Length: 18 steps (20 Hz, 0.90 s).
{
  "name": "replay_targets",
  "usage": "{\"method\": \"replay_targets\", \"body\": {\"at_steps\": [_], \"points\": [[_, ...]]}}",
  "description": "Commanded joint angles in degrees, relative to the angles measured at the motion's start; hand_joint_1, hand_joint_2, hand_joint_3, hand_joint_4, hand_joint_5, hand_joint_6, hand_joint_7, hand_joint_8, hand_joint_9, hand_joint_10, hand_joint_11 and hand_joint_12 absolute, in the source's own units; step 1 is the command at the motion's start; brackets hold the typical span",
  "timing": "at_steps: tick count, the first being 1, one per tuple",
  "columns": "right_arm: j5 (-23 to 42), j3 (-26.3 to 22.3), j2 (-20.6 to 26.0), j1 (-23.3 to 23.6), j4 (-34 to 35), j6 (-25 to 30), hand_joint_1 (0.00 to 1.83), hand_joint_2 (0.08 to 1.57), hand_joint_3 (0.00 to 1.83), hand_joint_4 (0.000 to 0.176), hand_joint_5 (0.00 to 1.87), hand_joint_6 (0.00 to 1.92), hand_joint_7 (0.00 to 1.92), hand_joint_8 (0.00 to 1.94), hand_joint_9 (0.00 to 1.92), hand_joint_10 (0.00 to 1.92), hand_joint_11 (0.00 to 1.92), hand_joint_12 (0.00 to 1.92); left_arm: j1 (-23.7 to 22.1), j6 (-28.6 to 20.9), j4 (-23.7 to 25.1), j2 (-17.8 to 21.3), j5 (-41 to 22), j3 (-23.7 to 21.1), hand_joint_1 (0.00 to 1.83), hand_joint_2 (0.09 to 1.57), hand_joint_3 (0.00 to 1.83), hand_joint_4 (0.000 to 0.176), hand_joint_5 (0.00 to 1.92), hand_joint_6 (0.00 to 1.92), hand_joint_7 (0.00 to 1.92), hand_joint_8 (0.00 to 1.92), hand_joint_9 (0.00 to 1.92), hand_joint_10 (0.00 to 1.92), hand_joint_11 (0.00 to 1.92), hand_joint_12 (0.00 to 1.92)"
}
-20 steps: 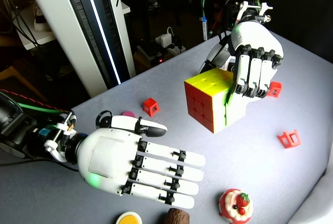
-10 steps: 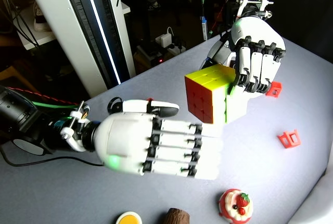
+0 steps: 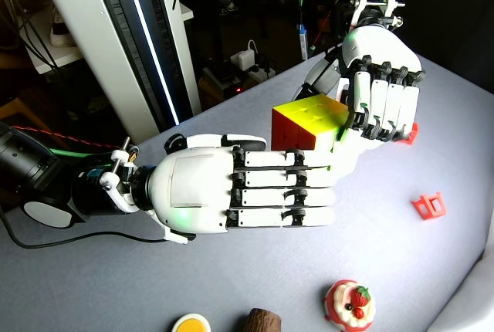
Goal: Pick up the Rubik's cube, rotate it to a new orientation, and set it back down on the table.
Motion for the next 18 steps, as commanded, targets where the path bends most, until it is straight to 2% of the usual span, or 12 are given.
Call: {"method": "replay_targets", "body": {"at_steps": [1,3,4,6,7,10,11,12,13,15,16,18], "points": [[7.07,-0.15,-0.16,1.0,0.57,0.34,0.05,1.39,0.0,0.0,0.0,0.0,0.0,0.0,0.0,0.0,0.0,0.0,-1.33,-0.81,-1.54,-0.07,-8.74,-0.15,1.22,0.49,1.62,0.0,1.07,1.6,1.06,1.87,1.3,1.88,1.33,1.91],[6.87,-0.2,-0.16,1.0,0.11,0.34,0.04,1.39,0.0,0.0,0.0,0.0,0.0,0.0,0.0,0.0,0.0,0.0,-1.35,-0.81,-1.54,-0.06,-8.87,-0.15,1.21,0.52,1.62,0.0,0.99,1.76,1.09,1.92,1.33,1.92,1.46,1.92],[6.66,-0.21,-0.16,1.0,-0.31,0.34,0.05,1.4,0.01,0.0,0.0,0.0,0.0,0.0,0.0,0.0,0.0,0.0,-1.36,-0.8,-1.51,-0.04,-8.88,-0.19,1.37,0.7,1.17,0.0,0.72,1.61,0.87,1.75,0.9,1.92,1.23,1.92],[6.52,-0.3,-0.16,1.0,-1.05,0.34,0.13,1.39,0.0,0.0,0.0,0.0,0.0,0.0,0.0,0.0,0.0,0.0,-1.35,-0.8,-1.51,-0.04,-8.82,-0.17,1.17,0.71,1.3,0.0,0.77,1.77,0.91,1.91,1.15,1.92,1.32,1.92],[6.46,-0.39,-0.16,1.0,-1.43,0.34,0.15,1.37,0.0,0.0,0.0,0.0,0.0,0.0,0.0,0.0,0.0,0.0,-1.35,-0.79,-1.52,-0.04,-8.81,-0.16,1.35,0.6,1.43,0.0,0.8,1.8,0.95,1.83,1.04,1.92,1.33,1.92],[6.26,-0.51,-0.15,1.0,-1.77,0.34,0.15,1.37,0.0,0.0,0.0,0.0,0.0,0.0,0.0,0.0,0.0,0.0,-1.34,-0.79,-1.52,-0.03,-8.99,-0.18,1.37,0.68,1.31,0.0,0.66,1.81,0.88,1.88,0.95,1.92,1.26,1.92],[6.19,-0.53,-0.15,1.0,-1.77,0.34,0.08,1.38,0.0,0.0,0.0,0.0,0.0,0.0,0.0,0.0,0.0,0.0,-1.32,-0.79,-1.52,0.01,-9.09,-0.22,1.14,0.75,1.24,0.0,0.79,1.81,0.79,1.92,1.02,1.92,1.2,1.92],[6.0,-0.51,-0.15,1.0,-1.71,0.34,0.07,1.38,0.0,0.0,0.0,0.0,0.0,0.0,0.0,0.0,0.0,0.0,-1.25,-0.79,-1.51,0.06,-9.36,-0.35,1.1,0.83,1.12,0.007,0.71,1.81,0.75,1.92,0.93,1.92,1.1,1.92],[5.95,-0.46,-0.15,1.0,-1.48,0.34,0.1,1.38,0.0,0.0,0.0,0.0,0.0,0.0,0.0,0.0,0.0,0.0,-1.15,-0.79,-1.37,0.09,-9.69,-0.51,1.32,0.71,1.22,0.0,0.73,1.72,0.84,1.82,0.91,1.92,1.18,1.92],[5.94,-0.27,-0.15,1.0,-0.93,0.34,0.11,1.38,0.0,0.0,0.0,0.0,0.0,0.0,0.0,0.0,0.0,0.0,-1.01,-0.74,-0.9,0.43,-10.21,-0.92,1.2,0.76,1.15,0.0,0.7,1.66,0.9,1.92,1.24,1.92,1.37,1.92],[5.7,-0.15,-0.15,1.0,-0.84,0.34,0.1,1.38,0.0,0.0,0.0,0.0,0.0,0.0,0.0,0.0,0.0,0.0,-1.1,-0.74,-0.39,0.63,-10.33,-1.13,1.15,0.74,0.95,0.0,0.86,1.46,1.2,1.92,1.42,1.92,1.55,1.92],[5.13,-0.04,-0.15,1.0,-0.87,0.34,0.09,1.38,0.0,0.0,0.0,0.0,0.0,0.0,0.0,0.0,0.0,0.0,-1.35,-0.73,0.3,0.82,-10.39,-1.31,1.16,0.77,0.77,0.0,0.94,1.28,1.26,1.92,1.41,1.92,1.52,1.92]]}}
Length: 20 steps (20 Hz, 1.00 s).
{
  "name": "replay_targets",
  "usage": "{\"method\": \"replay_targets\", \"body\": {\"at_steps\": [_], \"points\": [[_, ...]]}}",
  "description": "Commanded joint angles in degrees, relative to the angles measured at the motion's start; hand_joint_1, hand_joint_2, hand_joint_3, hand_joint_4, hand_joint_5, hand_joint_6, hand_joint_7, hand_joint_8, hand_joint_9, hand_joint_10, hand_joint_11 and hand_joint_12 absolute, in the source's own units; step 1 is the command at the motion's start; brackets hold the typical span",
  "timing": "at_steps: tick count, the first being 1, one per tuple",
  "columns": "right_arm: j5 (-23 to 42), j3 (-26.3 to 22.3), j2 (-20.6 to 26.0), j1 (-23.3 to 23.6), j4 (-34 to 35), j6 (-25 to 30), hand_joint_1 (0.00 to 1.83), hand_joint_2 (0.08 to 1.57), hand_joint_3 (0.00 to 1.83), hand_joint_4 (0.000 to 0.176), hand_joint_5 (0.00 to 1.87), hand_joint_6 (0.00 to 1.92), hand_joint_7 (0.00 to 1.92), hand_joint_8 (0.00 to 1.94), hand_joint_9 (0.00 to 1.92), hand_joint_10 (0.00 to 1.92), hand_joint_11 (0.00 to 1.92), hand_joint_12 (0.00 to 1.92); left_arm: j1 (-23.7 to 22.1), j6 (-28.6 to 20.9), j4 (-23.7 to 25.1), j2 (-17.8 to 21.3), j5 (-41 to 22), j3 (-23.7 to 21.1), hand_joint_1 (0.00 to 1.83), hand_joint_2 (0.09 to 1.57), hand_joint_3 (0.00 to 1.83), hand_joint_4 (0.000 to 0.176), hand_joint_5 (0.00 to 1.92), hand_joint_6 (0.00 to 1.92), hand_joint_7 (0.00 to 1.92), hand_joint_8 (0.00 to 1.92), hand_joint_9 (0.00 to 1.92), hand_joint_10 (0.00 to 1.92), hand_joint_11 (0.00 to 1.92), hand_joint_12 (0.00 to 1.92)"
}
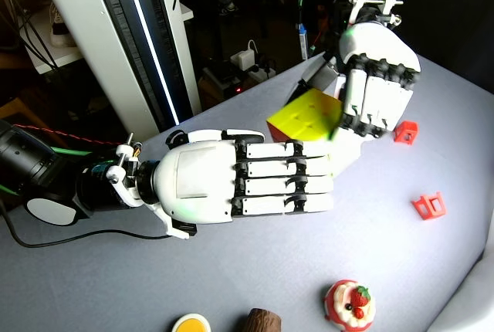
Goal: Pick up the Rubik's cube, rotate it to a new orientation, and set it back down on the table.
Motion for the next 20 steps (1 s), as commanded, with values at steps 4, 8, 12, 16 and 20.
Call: {"method": "replay_targets", "body": {"at_steps": [4,8,12,16,20], "points": [[5.27,0.51,-0.15,0.97,0.93,0.31,0.04,1.37,0.0,0.0,0.0,0.0,0.0,0.0,0.0,0.0,0.0,0.0,-1.66,-0.51,-0.5,0.77,-8.87,-0.59,1.16,0.76,0.88,0.0,0.89,1.38,1.16,1.9,1.39,1.92,1.49,1.92],[4.18,0.43,-0.13,0.97,-0.29,0.31,0.02,1.38,0.0,0.0,0.0,0.0,0.0,0.0,0.0,0.0,0.0,0.0,-1.71,-0.39,-0.5,1.2,-9.61,-0.77,1.14,0.74,0.92,0.0,0.89,1.43,1.29,1.92,1.47,1.92,1.58,1.92],[4.18,-0.41,-0.1,0.97,-2.1,0.31,0.03,1.39,0.0,0.0,0.0,0.0,0.0,0.0,0.0,0.0,0.0,0.0,-1.78,0.25,-0.87,1.37,-9.14,-0.86,1.15,0.85,0.66,0.0,0.89,1.3,1.2,1.92,1.38,1.92,1.48,1.92],[5.2,-1.96,0.3,0.98,-3.64,0.31,0.14,1.35,0.0,0.0,0.0,0.0,0.0,0.0,0.02,0.26,0.0,0.89,-1.65,0.89,-1.89,1.36,-8.58,-0.63,1.18,0.83,1.04,0.0,0.7,1.76,0.77,1.82,1.48,1.92,1.58,1.92],[7.01,-4.65,2.08,0.98,-4.87,0.31,0.17,1.34,0.0,0.0,0.0,0.0,0.0,0.0,0.0,0.35,0.0,0.27,-1.45,1.31,-2.95,1.34,-8.04,-0.26,1.06,1.04,0.6,0.0,0.64,1.64,1.23,1.92,1.49,1.92,1.6,1.92]]}}
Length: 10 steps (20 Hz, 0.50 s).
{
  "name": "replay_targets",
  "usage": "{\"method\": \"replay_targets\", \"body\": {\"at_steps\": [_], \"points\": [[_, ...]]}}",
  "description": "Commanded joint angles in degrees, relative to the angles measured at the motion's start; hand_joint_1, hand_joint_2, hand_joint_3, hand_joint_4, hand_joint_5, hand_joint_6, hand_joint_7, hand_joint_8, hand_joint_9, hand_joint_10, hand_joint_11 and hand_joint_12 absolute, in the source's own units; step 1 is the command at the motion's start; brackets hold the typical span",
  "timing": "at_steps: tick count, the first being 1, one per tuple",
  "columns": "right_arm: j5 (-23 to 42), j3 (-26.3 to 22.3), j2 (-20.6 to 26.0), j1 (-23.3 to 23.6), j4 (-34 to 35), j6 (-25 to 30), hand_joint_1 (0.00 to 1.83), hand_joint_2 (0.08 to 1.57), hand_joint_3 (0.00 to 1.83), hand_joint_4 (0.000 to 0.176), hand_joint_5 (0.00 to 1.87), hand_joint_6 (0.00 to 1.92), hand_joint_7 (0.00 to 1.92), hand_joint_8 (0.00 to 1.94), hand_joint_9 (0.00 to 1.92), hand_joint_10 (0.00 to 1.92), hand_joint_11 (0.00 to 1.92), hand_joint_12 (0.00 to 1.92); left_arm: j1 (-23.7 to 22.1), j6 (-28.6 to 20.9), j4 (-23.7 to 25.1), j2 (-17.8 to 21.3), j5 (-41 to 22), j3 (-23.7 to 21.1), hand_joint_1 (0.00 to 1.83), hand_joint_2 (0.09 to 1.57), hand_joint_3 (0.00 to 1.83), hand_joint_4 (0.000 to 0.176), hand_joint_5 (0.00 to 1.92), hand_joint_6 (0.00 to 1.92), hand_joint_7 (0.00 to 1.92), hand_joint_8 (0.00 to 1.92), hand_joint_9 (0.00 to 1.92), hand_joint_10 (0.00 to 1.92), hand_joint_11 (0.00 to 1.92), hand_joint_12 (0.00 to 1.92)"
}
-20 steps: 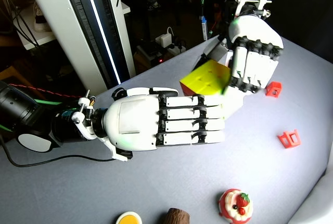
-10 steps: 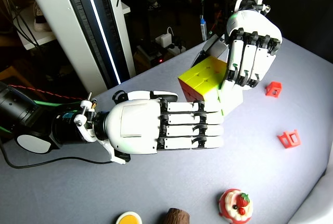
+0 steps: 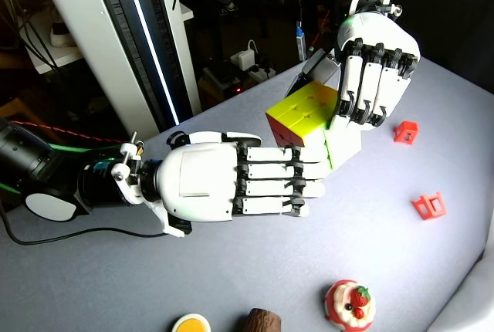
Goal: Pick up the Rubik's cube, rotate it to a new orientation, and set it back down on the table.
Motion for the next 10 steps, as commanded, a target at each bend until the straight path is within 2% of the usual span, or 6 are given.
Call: {"method": "replay_targets", "body": {"at_steps": [1,2,4,6,8,10], "points": [[9.51,-0.97,-0.19,0.91,-1.16,0.45,0.17,1.34,0.0,0.0,0.0,0.0,0.0,0.0,0.0,0.39,0.0,0.29,-0.73,-0.13,-2.97,-0.02,-7.68,0.24,1.08,1.02,0.54,0.0,0.69,1.55,1.27,1.92,1.49,1.92,1.58,1.92],[9.9,-1.58,0.12,0.91,-1.43,0.45,0.2,1.35,0.0,0.0,0.0,0.0,0.0,0.0,0.0,0.45,0.0,0.28,-0.69,-0.1,-3.13,-0.02,-7.51,0.32,1.03,1.21,0.29,0.0,0.58,1.62,1.25,1.92,1.47,1.92,1.58,1.92],[10.38,-2.53,0.81,0.91,-2.06,0.45,0.04,1.4,0.01,0.0,0.0,0.0,0.01,0.0,0.0,0.57,0.0,0.43,-0.66,0.02,-3.39,-0.14,-7.23,0.47,1.06,1.22,0.21,0.0,0.62,1.56,1.3,1.92,1.51,1.92,1.62,1.92],[10.65,-3.17,1.19,0.89,-2.74,0.45,0.17,1.36,0.0,0.0,0.01,0.0,0.07,0.02,0.0,0.73,0.0,0.93,-0.64,0.2,-3.97,-0.33,-7.05,0.71,1.08,1.13,0.3,0.0,0.67,1.49,1.27,1.92,1.47,1.92,1.57,1.92],[10.64,-3.6,1.23,0.64,-3.38,0.45,0.12,1.36,0.0,0.0,0.1,0.05,0.18,0.07,0.0,0.83,0.0,1.11,-0.64,0.2,-4.15,-0.38,-7.0,0.78,1.09,1.05,0.47,0.0,0.7,1.51,1.29,1.92,1.48,1.92,1.57,1.92],[10.64,-4.13,1.22,0.19,-4.16,0.45,0.04,1.38,0.0,0.0,0.18,0.16,0.25,0.13,0.0,0.98,0.0,1.47,-0.65,0.3,-4.38,-0.45,-7.17,0.8,1.09,0.82,0.93,0.0,0.78,1.63,1.29,1.92,1.48,1.92,1.57,1.92]]}}
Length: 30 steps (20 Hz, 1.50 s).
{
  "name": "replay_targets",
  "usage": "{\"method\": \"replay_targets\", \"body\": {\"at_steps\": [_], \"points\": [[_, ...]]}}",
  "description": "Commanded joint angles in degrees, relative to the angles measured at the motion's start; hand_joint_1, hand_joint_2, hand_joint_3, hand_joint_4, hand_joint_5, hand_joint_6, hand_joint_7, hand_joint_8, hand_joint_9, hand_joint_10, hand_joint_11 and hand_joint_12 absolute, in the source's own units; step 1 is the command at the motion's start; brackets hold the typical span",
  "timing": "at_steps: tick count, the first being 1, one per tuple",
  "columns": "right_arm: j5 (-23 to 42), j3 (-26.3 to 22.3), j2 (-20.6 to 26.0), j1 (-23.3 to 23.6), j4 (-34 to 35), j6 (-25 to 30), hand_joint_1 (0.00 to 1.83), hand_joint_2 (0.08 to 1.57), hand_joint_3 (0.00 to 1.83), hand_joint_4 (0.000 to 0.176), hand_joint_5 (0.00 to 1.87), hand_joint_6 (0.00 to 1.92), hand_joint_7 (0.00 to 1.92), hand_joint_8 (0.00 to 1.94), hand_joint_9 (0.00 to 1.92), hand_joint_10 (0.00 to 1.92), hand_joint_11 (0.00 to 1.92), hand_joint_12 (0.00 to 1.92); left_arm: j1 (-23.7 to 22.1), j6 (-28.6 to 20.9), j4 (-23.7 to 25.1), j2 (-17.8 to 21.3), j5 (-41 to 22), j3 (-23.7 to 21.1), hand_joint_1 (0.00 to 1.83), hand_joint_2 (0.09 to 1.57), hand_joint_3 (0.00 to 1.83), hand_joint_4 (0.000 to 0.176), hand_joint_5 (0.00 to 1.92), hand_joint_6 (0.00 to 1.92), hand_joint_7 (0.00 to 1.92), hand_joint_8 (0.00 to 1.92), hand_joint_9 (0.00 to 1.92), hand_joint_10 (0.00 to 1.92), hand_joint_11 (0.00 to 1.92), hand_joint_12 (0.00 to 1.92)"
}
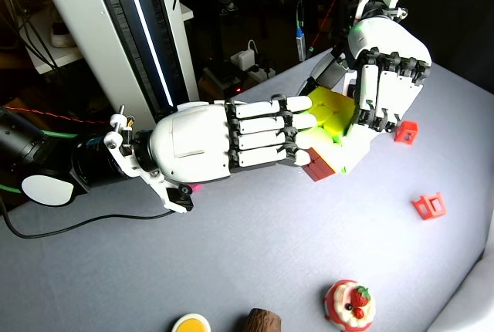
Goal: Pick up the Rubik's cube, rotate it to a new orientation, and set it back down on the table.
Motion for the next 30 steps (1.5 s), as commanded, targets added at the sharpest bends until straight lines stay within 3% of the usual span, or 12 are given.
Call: {"method": "replay_targets", "body": {"at_steps": [1,4,6,8,13,15,16,18,20,22,25,30], "points": [[6.6,-0.65,-0.13,0.19,-0.54,0.4,0.01,1.39,0.0,0.0,0.05,0.45,0.2,0.26,0.0,1.01,0.0,1.6,-0.89,-0.59,-2.34,-0.33,-9.49,0.18,1.08,0.78,1.0,0.0,0.8,1.64,1.28,1.92,1.45,1.92,1.54,1.92],[6.36,-1.7,-0.14,-0.42,-2.26,0.4,0.0,1.4,0.0,0.0,0.0,0.54,0.01,0.64,0.0,1.05,0.0,1.75,-0.9,-0.36,-2.93,-0.43,-9.53,0.34,1.12,1.04,0.35,0.0,0.8,1.32,1.33,1.92,1.48,1.92,1.58,1.92],[6.05,-1.89,-0.37,-1.38,-3.4,0.4,0.0,1.38,0.0,0.0,0.0,0.55,0.01,0.66,0.0,0.94,0.0,1.63,-0.89,-0.35,-3.01,-0.58,-9.45,0.4,1.11,0.85,0.78,0.0,0.82,1.49,1.31,1.92,1.48,1.92,1.58,1.92],[6.03,-1.78,-0.68,-1.96,-3.67,0.4,0.0,1.39,0.0,0.0,0.0,0.47,0.01,0.52,0.0,0.83,0.0,1.39,-0.89,-0.31,-3.18,-0.82,-9.22,0.57,1.08,1.05,0.46,0.0,0.7,1.51,1.28,1.92,1.47,1.92,1.56,1.92],[7.22,-3.5,1.75,-0.72,-2.63,0.4,0.09,1.4,0.0,0.0,0.0,0.37,0.0,0.43,0.0,1.01,0.0,1.78,0.08,-0.32,-4.18,-1.6,-8.48,1.16,1.15,1.26,0.17,0.0,0.55,1.39,0.66,1.86,1.0,1.92,1.18,1.92],[8.42,-4.33,3.54,-0.48,-0.76,0.4,0.0,1.4,0.0,0.0,0.0,0.56,0.0,0.52,0.0,0.97,0.0,1.5,0.58,-0.37,-4.81,-2.18,-8.03,1.52,1.23,1.09,0.56,0.0,0.21,1.35,0.61,1.84,0.89,1.92,1.11,1.92],[9.09,-4.44,4.17,-0.47,0.31,0.4,0.0,1.38,0.0,0.0,0.0,0.35,0.0,0.37,0.0,0.77,0.0,1.26,1.06,-0.51,-5.38,-2.65,-7.69,1.89,1.17,0.99,0.79,0.0,0.45,1.6,0.75,1.9,1.13,1.92,1.29,1.92],[9.87,-4.58,5.37,-0.51,2.52,0.4,0.0,1.36,0.0,0.0,0.0,0.11,0.01,0.13,0.0,0.36,0.0,0.82,1.69,-2.11,-5.68,-3.87,-6.87,3.19,1.32,1.01,0.67,0.0,0.57,1.43,0.62,1.86,0.73,1.92,1.05,1.92],[10.05,-4.9,6.03,-0.67,4.45,0.4,0.0,1.35,0.0,0.0,0.04,0.18,0.05,0.04,0.0,0.29,0.0,0.6,2.39,-5.14,-5.68,-5.27,-5.85,5.12,1.34,0.85,0.92,0.0,0.7,1.54,0.69,1.78,0.77,1.92,1.04,1.92],[10.03,-4.95,6.13,-1.09,6.66,0.4,0.0,1.32,0.0,0.0,0.0,0.11,0.01,0.0,0.0,0.05,0.0,0.09,2.8,-6.1,-5.79,-6.62,-3.8,6.56,1.22,0.97,0.59,0.0,0.75,1.28,0.78,1.73,0.98,1.92,1.08,1.92],[10.02,-4.75,6.2,-1.71,8.83,0.4,0.0,1.34,0.0,0.0,0.0,0.01,0.0,0.0,0.01,0.01,0.0,0.0,3.17,-6.51,-6.5,-8.46,-0.39,8.48,1.31,1.19,0.14,0.0,0.73,1.16,0.69,1.58,0.72,1.78,0.83,1.92],[10.02,-4.27,6.19,-2.56,10.59,0.4,0.0,1.36,0.01,0.0,0.0,0.0,0.0,0.0,0.01,0.01,0.0,0.0,4.03,-7.43,-7.75,-10.12,3.16,10.95,1.32,0.92,0.86,0.0,0.57,1.68,0.67,1.84,0.72,1.92,0.9,1.92]]}}
